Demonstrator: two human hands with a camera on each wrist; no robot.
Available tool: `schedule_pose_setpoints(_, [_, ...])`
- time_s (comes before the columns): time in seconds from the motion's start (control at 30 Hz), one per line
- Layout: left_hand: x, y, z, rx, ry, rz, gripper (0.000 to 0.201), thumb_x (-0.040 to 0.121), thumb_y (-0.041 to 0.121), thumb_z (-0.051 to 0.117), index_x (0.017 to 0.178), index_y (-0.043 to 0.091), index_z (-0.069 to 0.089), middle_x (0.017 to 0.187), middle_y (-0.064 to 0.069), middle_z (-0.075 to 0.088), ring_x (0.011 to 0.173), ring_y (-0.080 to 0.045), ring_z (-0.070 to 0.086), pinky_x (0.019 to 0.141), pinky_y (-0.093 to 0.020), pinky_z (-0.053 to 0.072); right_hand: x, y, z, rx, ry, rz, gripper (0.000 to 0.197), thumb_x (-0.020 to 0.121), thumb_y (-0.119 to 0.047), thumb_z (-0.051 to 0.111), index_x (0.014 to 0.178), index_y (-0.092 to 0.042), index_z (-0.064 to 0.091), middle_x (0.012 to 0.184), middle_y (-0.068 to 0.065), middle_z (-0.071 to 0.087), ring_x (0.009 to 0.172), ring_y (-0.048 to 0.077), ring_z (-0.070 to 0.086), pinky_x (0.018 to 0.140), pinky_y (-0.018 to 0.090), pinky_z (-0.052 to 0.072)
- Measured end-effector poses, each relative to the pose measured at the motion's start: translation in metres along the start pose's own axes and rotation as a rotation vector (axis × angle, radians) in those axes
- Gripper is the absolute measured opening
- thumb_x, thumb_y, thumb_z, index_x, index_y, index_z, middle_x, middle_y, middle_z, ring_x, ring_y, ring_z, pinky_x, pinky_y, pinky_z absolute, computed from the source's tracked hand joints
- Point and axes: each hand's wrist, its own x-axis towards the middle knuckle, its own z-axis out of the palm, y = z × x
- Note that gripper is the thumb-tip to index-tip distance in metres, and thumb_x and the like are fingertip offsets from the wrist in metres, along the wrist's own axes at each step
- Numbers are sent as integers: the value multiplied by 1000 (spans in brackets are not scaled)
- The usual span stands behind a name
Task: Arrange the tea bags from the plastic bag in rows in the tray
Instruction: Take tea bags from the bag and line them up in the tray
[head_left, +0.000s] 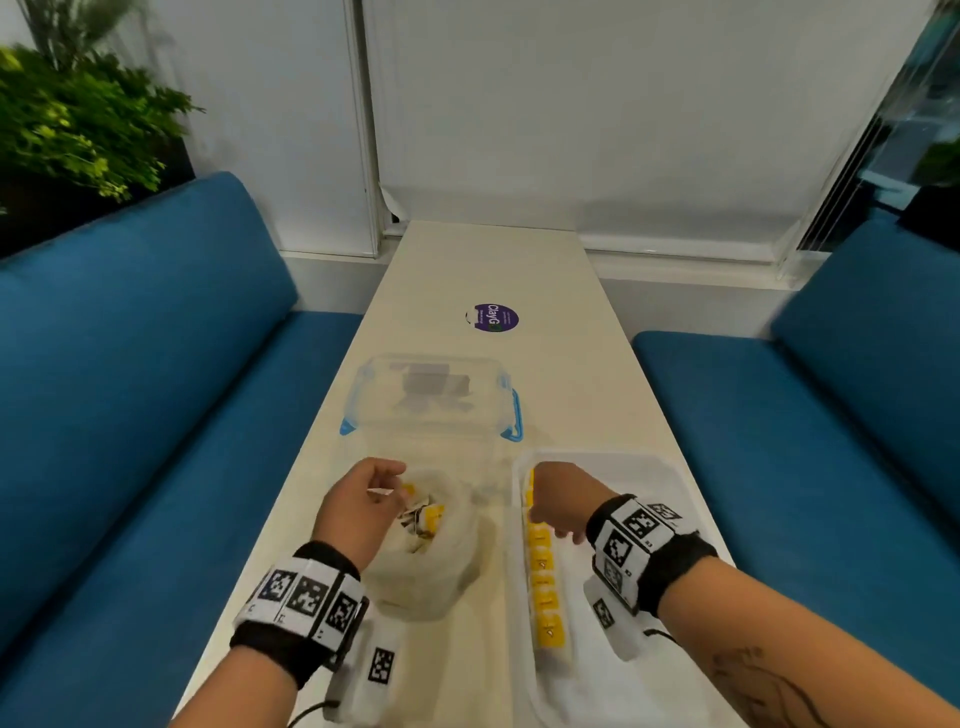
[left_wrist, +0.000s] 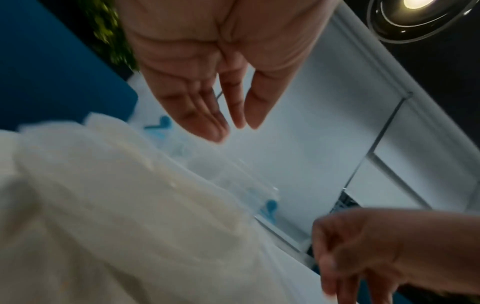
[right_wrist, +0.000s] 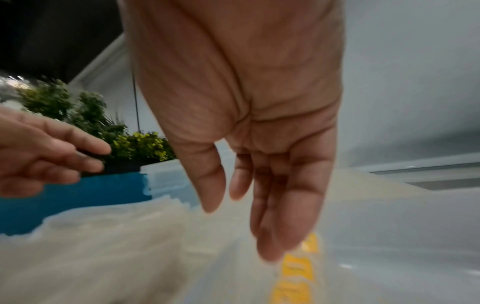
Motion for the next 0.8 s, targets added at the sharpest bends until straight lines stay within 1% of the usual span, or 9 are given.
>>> schedule_pose_setpoints(0.1, [17,-16,-14,230,101,-6,23,87,10,59,104,26,61,120,-3,49,109,-21,51,86,-26,45,8,-33,3,42,164,-201,12,89,-9,53,100,-6,50,98,9,56,87,24,52,71,30,42])
schedule_pose_setpoints(0.17, [27,-28,-16,328,107,-62,24,85,13,61,101,31,63,132,-6,45,122,-25,43,101,-33,38,15,-57,13,102,182,-303,21,86,-5,54,107,-8,54,111,11,57,98,26,53,79,30,42])
schedule_pose_setpoints(0.2, [30,-33,-15,357,93,-111,26,85,13,61,102,32,63,137,-7,41,127,-26,39,104,-34,35,19,-68,19,98,171,-339,25,84,-3,54,109,-9,55,114,11,56,103,27,53,82,31,43])
schedule_pose_setpoints(0.3, [40,-54,-16,384,11,-241,33,83,10,59,109,30,64,143,-9,35,127,-29,42,107,-35,37,29,-93,35,-15,93,-411,35,84,-4,56,119,-9,55,121,12,53,112,29,50,91,36,44])
schedule_pose_setpoints(0.4, [49,-70,-21,338,-72,-249,43,82,5,55,118,27,61,135,-10,48,113,-28,56,99,-37,46,34,-109,46,-229,141,-478,35,84,-9,58,119,-8,57,118,14,53,111,31,46,90,39,44])
schedule_pose_setpoints(0.5, [47,-67,-27,321,-112,-194,52,87,-5,43,134,17,48,142,-7,41,128,-24,44,104,-29,34,37,-121,54,-370,165,-546,35,81,-9,57,115,-6,60,113,13,53,107,30,47,85,38,46])
schedule_pose_setpoints(0.6, [43,-66,-28,265,-110,-139,55,89,-12,32,138,10,41,146,-6,34,134,-19,35,105,-21,26,41,-132,61,-304,2,-518,43,80,-15,63,122,-8,55,118,13,51,109,30,50,89,40,48])
schedule_pose_setpoints(0.7, [42,-69,-25,224,-82,-86,51,90,-12,33,136,8,43,145,-5,35,132,-18,37,96,-12,25,47,-134,72,-299,-56,-513,48,84,-24,62,129,-16,48,125,11,50,114,31,50,94,41,45])
schedule_pose_setpoints(0.8, [38,-71,-25,212,-62,-56,58,85,-16,37,136,9,43,145,-4,35,133,-16,36,99,-11,22,53,-129,79,-392,-52,-497,43,87,-28,56,129,-21,48,131,8,48,120,31,46,94,40,41])
